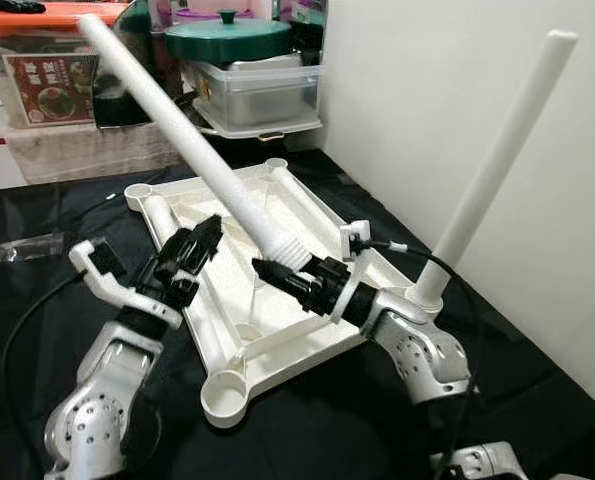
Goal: Building children table
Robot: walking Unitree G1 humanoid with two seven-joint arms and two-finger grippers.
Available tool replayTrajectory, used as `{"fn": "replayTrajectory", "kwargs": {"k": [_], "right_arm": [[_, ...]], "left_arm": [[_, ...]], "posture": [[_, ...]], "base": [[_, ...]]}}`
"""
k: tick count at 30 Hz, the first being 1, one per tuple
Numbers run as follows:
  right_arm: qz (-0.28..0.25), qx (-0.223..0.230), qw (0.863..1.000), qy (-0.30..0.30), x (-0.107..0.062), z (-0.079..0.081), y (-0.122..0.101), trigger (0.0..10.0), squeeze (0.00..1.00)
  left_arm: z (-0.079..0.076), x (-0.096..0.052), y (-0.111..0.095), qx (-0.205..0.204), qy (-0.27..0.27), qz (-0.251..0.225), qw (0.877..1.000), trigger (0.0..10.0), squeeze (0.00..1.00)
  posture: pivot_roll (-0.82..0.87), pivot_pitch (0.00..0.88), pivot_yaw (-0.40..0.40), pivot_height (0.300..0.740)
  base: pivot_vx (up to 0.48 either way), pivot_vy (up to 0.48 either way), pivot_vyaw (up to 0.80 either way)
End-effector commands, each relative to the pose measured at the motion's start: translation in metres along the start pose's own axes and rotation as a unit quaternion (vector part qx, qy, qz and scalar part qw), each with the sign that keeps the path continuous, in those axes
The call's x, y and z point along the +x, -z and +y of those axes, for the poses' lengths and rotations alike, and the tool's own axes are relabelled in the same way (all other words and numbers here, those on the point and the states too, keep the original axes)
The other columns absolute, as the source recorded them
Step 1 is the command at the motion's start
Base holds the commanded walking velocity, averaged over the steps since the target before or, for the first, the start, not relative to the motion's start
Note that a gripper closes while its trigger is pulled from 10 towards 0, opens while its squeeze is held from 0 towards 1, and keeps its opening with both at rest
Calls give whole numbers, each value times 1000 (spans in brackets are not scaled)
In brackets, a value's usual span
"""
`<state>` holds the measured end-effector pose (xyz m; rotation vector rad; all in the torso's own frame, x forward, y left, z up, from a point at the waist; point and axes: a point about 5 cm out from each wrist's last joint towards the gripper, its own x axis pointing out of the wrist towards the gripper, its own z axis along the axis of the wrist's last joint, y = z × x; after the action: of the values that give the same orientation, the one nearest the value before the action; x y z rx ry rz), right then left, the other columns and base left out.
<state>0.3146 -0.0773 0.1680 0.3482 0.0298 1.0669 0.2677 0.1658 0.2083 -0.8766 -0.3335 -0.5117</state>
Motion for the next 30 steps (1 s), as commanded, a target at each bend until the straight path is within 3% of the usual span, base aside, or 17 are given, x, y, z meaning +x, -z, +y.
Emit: {"fn": "replayTrajectory", "kwargs": {"k": [1,6,13,26,27,29,30], "right_arm": [[-5,-3,1000,-21,-1,5,-3,0,0],[17,-8,997,-71,-6,15,1,0,0],[56,-25,991,-116,-16,21,9,0,0],[117,-48,979,-162,-42,16,8,0,0],[122,-51,978,-163,-43,16,8,0,0],[126,-52,977,-164,-44,15,9,0,0],[129,-54,977,-164,-43,14,10,0,0]], "left_arm": [[-1,1,-1,-9,10,5,1000,10000,0],[7,5,-10,-37,-2,-2,999,10000,0],[16,14,-25,-26,-2,-1,1000,10000,0],[27,14,-67,33,-4,-4,999,10000,0],[27,12,-72,35,-1,-9,999,6902,0],[27,12,-74,36,0,-12,999,6902,0],[27,11,-75,37,2,-17,999,0,0]], "posture": [[39,0,-64,740],[33,0,-60,740],[31,0,-56,740],[22,0,-50,740],[24,0,-52,740],[26,0,-53,740],[28,0,-54,740]], "base": [[0,0,0],[0,0,0],[0,0,0],[0,0,0],[0,0,0],[0,0,0],[0,0,0]]}}
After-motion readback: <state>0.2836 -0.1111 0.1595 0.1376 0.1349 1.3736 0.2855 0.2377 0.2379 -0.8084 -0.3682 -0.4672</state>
